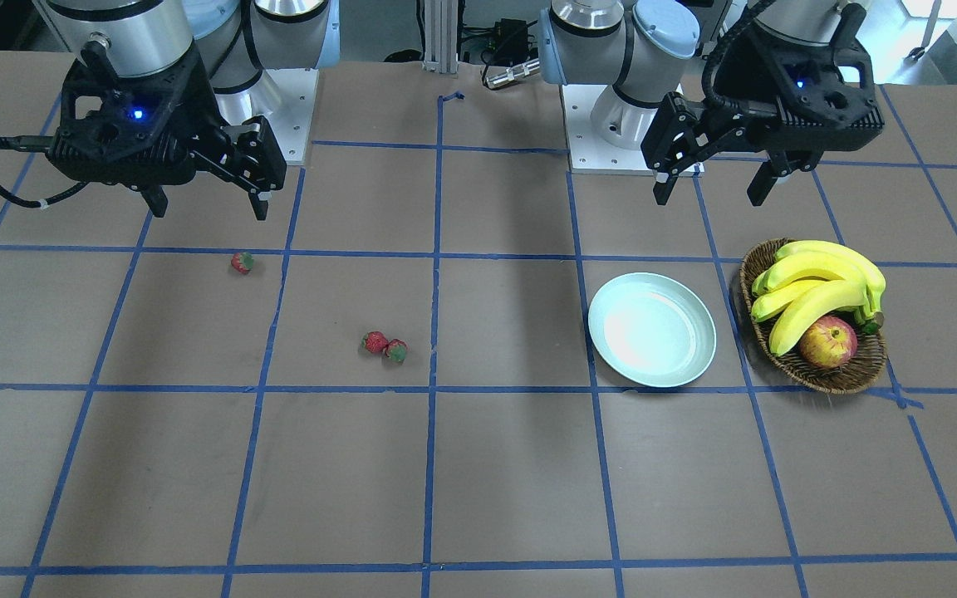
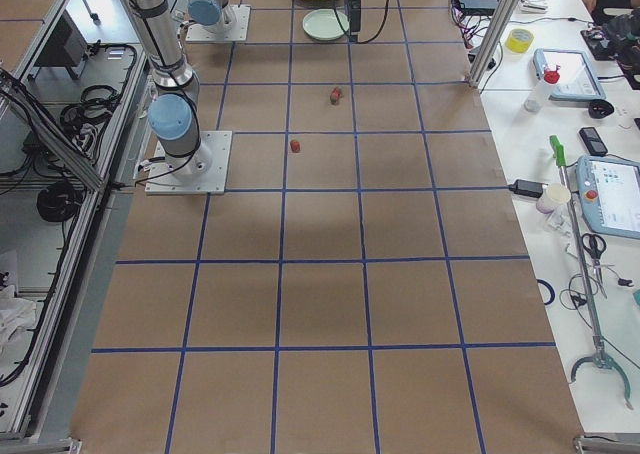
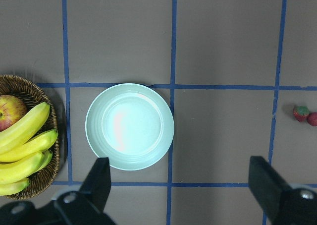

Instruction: Collect all strawberries into plate

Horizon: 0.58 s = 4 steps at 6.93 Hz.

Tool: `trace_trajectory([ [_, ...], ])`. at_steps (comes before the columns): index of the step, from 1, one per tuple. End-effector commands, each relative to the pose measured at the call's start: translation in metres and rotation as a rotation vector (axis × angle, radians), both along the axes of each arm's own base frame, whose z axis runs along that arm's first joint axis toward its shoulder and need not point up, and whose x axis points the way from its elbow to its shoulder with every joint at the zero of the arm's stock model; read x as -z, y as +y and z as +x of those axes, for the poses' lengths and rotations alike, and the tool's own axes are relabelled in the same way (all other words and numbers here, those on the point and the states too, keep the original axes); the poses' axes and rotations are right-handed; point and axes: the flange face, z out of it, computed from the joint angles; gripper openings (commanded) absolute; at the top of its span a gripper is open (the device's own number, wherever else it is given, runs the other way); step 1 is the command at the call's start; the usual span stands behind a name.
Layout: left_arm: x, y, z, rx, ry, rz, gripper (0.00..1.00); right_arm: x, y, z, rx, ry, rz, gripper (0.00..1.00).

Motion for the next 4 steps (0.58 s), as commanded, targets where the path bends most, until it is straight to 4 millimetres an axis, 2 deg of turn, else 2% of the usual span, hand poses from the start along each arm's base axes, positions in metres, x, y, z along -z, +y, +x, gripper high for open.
trace_trajectory([
  [1, 0.0003, 0.0000, 0.0000, 0.000, 0.000, 0.000, 1.00, -0.0007, -0.0002, -0.0003, -0.001, 0.003, -0.002, 1.00],
  [4, 0.0003, 0.0000, 0.0000, 0.000, 0.000, 0.000, 1.00, -0.0027, -0.0004, -0.0009, 0.000, 0.002, -0.004, 1.00],
])
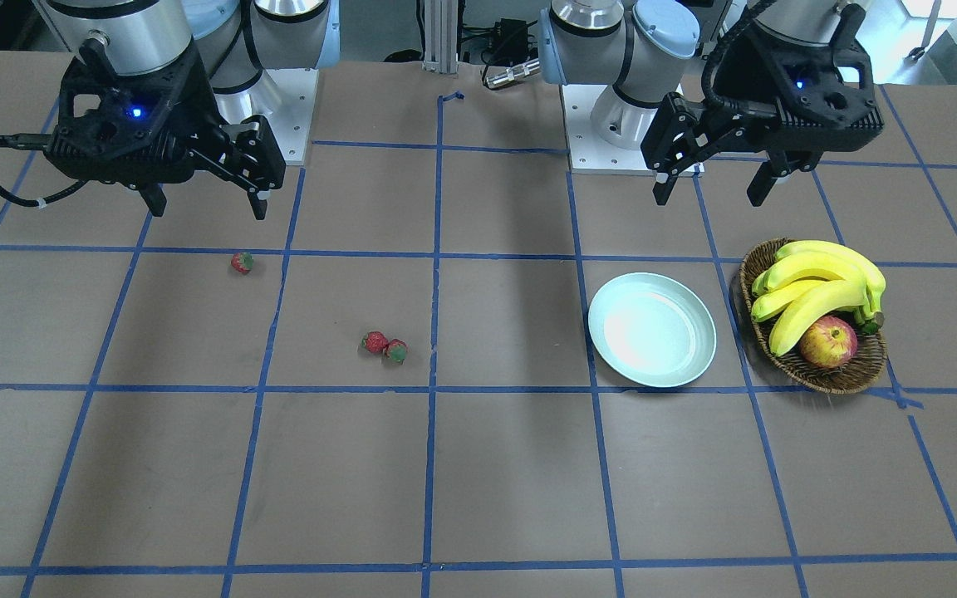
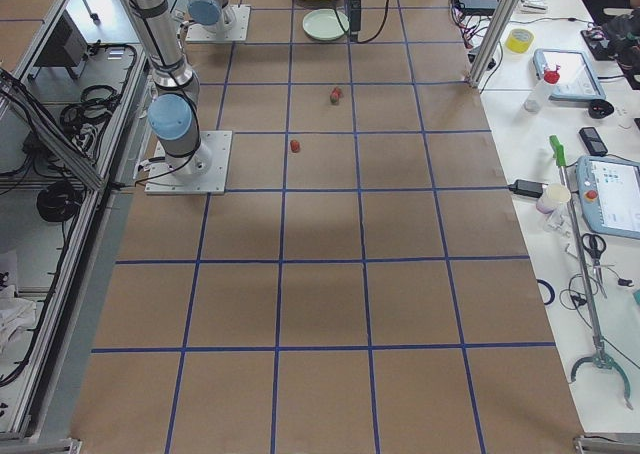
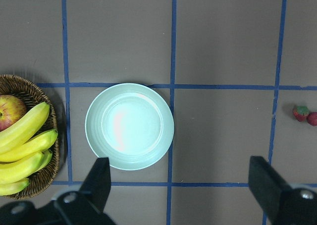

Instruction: Collect all strawberries into plate

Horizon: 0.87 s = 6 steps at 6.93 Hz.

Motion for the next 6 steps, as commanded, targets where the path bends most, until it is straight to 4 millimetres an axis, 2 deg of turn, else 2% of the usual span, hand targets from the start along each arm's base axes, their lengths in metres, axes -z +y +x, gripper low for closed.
trace_trajectory([
  [1, 0.000, 0.000, 0.000, 0.000, 0.000, 0.000, 1.00, -0.002, 0.001, -0.001, 0.001, 0.001, 0.003, 1.00],
  [6, 0.001, 0.000, 0.000, 0.000, 0.000, 0.000, 1.00, -0.009, 0.011, -0.001, 0.001, -0.011, -0.006, 1.00],
])
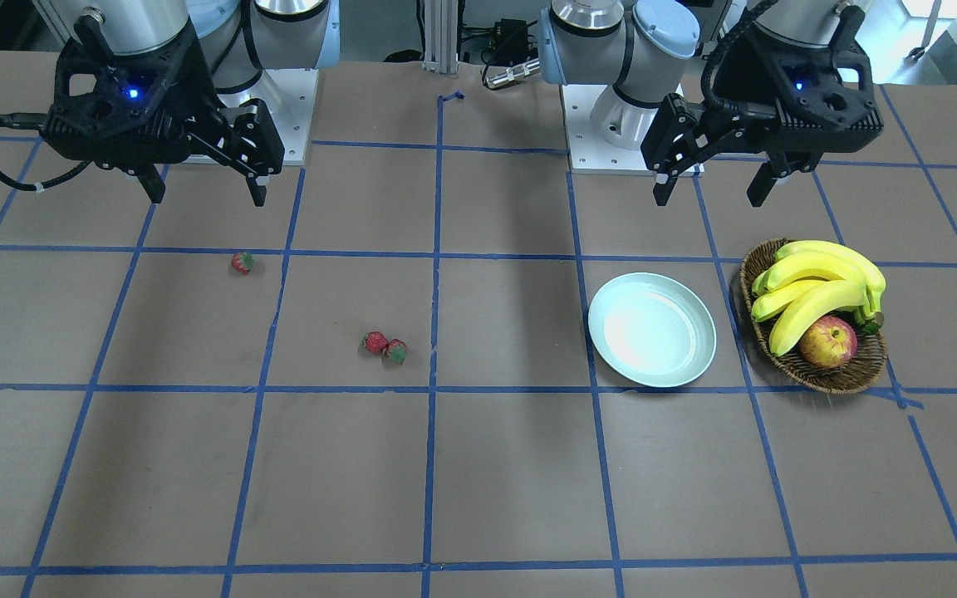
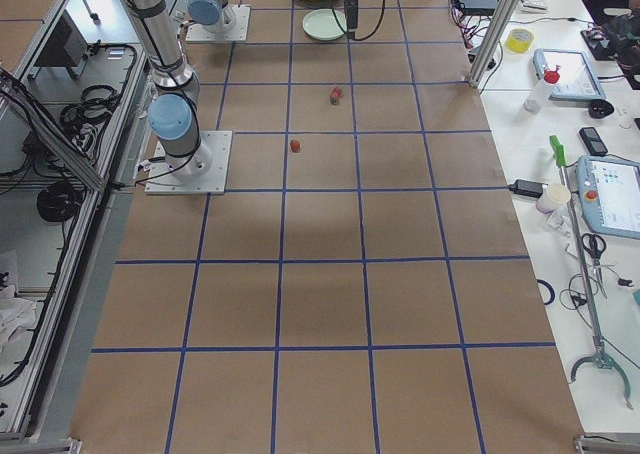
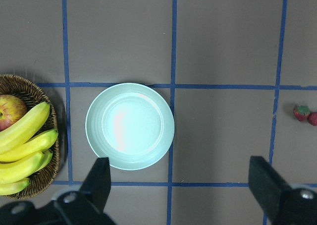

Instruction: Collect all strawberries into plate

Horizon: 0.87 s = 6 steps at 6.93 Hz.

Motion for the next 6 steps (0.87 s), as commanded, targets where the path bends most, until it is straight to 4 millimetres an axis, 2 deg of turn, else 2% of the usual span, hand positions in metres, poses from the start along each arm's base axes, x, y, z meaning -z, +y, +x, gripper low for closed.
trace_trajectory([
  [1, 0.0003, -0.0001, -0.0001, 0.000, 0.001, 0.000, 1.00, -0.0008, 0.0013, 0.0002, 0.000, -0.002, -0.002, 1.00],
  [6, 0.0048, 0.0003, -0.0004, -0.001, 0.005, 0.009, 1.00, 0.0004, -0.0017, 0.0018, 0.001, -0.009, -0.008, 1.00],
])
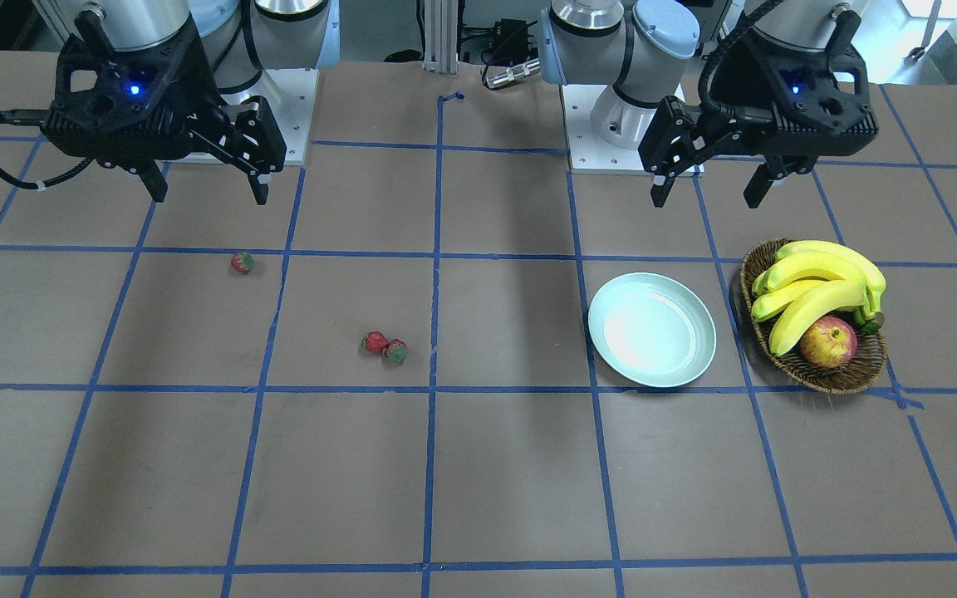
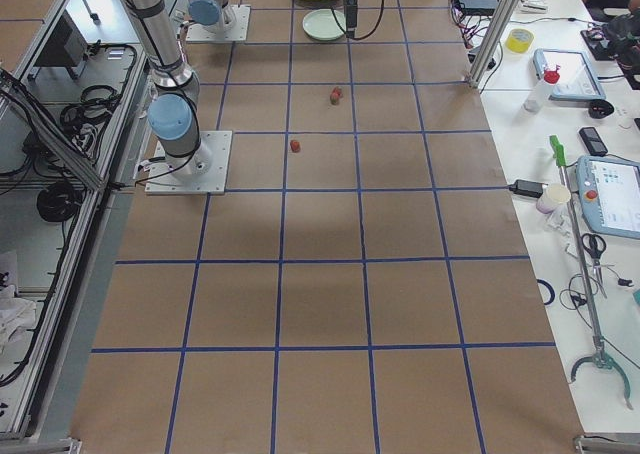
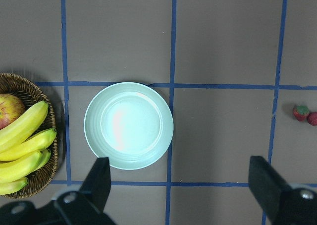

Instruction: Collect all strawberries into plate

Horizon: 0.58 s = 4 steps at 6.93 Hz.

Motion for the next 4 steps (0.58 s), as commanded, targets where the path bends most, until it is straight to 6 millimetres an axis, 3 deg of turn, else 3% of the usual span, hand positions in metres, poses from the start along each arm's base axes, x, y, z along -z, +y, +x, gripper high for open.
trace_trajectory([
  [1, 0.0009, 0.0001, 0.0003, -0.001, 0.001, 0.001, 1.00, 0.0017, -0.0032, 0.0006, 0.001, 0.000, -0.001, 1.00],
  [4, 0.0032, -0.0001, -0.0005, -0.001, 0.001, 0.006, 1.00, 0.0027, -0.0024, 0.0002, 0.000, 0.004, 0.008, 1.00],
])
